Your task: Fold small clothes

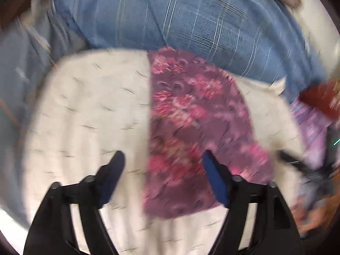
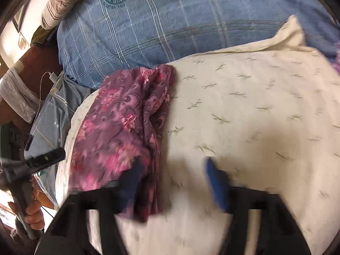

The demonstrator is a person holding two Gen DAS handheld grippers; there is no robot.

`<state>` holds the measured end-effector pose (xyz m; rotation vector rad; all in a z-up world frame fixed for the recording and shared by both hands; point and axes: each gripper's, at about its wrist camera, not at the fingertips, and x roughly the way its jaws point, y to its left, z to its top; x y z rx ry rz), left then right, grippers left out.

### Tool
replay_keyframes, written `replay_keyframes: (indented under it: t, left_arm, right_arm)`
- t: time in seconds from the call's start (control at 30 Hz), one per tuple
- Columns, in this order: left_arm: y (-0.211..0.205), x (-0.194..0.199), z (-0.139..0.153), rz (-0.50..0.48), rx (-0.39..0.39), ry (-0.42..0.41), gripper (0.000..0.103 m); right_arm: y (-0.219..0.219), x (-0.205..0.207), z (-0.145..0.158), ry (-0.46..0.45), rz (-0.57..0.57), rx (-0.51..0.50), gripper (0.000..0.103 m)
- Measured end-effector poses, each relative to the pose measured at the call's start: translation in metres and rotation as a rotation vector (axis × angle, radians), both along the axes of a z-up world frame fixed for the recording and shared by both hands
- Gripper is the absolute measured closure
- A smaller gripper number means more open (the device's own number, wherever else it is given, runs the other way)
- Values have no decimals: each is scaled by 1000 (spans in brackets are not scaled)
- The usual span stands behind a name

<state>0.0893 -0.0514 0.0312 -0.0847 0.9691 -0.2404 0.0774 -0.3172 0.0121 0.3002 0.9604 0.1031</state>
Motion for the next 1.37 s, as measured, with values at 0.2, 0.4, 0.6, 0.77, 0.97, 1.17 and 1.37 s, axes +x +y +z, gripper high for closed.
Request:
replay_keyframes:
  t: [0.2,0.4,0.6,0.77,0.97,1.17,1.37]
  left_arm:
    - [14,-61,5,-1,32,-109,17]
    - [-2,-114,2,-4,153,-208,17]
    - [-5,-144,-1,12,182,-186,17]
    - [-5,-161,8,22,187,-229,17]
    - [-7,-171,21,-1,134,-250,17]
    - [-12,-171,21,-60,80,-218,17]
    - [-19,-167,24,-83,52,-204,17]
  right_arm:
    - [19,-41,13,153,-20,-287,0]
    - [41,-112,24,27,-43,-362,0]
    - [65,-150,43,-94,-73,-509,0]
    - [74,-165,53,-129,-64,-493,0]
    - [84,-177,53,-161,-51,-503,0]
    - [82,-179,49,-142,-57,-506,0]
    - [79,-178,50,-142,-68,-509,0]
